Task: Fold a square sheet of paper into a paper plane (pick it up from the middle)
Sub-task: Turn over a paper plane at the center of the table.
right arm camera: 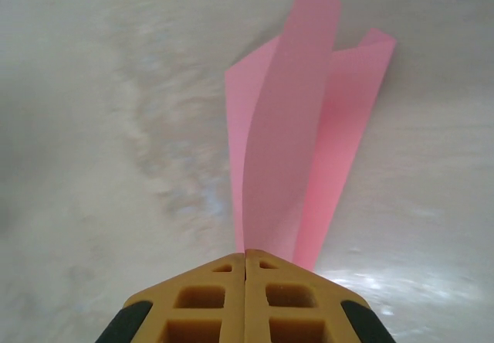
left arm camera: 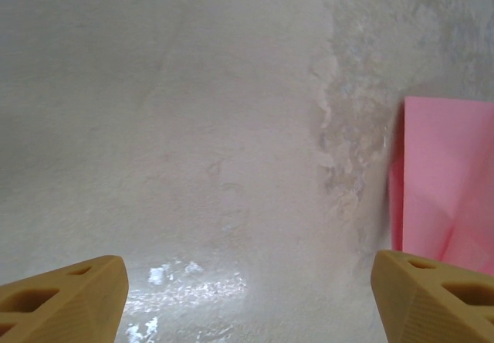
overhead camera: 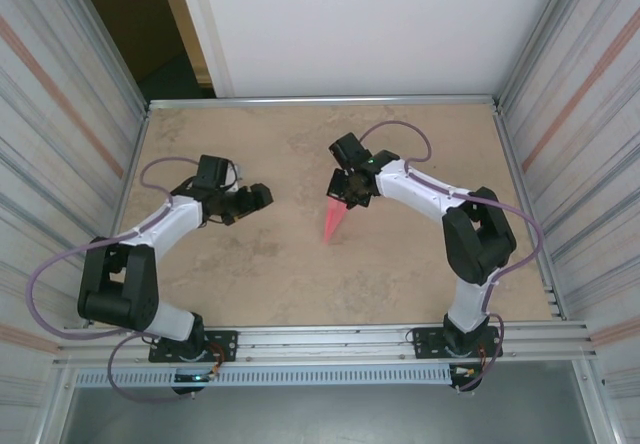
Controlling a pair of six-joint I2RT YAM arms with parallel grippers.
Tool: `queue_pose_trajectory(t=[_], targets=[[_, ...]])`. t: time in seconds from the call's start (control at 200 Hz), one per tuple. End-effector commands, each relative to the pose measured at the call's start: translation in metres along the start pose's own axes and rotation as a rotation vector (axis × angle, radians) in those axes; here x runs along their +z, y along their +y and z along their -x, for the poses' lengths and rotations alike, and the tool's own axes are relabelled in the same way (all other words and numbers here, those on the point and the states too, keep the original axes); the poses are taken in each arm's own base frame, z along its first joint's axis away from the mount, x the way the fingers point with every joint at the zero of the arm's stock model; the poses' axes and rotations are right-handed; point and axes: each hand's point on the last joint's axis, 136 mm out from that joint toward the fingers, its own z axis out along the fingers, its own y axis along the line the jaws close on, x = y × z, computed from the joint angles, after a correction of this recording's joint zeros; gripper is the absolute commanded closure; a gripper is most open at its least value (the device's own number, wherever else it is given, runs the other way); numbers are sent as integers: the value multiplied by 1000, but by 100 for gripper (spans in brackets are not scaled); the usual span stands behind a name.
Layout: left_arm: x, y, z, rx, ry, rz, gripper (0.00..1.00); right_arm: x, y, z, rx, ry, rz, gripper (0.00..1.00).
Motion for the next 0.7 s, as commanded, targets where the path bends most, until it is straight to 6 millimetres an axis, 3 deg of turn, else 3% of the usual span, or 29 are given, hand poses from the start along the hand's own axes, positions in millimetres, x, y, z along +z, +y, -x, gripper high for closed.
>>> queue_pose_trajectory(t=[0.0, 0.095, 0.22, 0.441, 0.697], targets=[[-10, -10, 6, -67, -33, -86, 17, -11, 48, -5, -173, 40, 269, 100], [-11, -11, 7, -82, -44, -106, 16, -10, 57, -14, -198, 65, 365, 100], [-9, -16, 8, -98, -52, -147, 16, -2, 54, -22, -178, 104, 442, 100], [6, -18, -7, -130, -17, -173, 19, 27, 20, -37, -125, 157, 448, 100], [27, -32, -38, -97, 51, -154, 23, 36, -12, -37, -84, 136, 420, 97]])
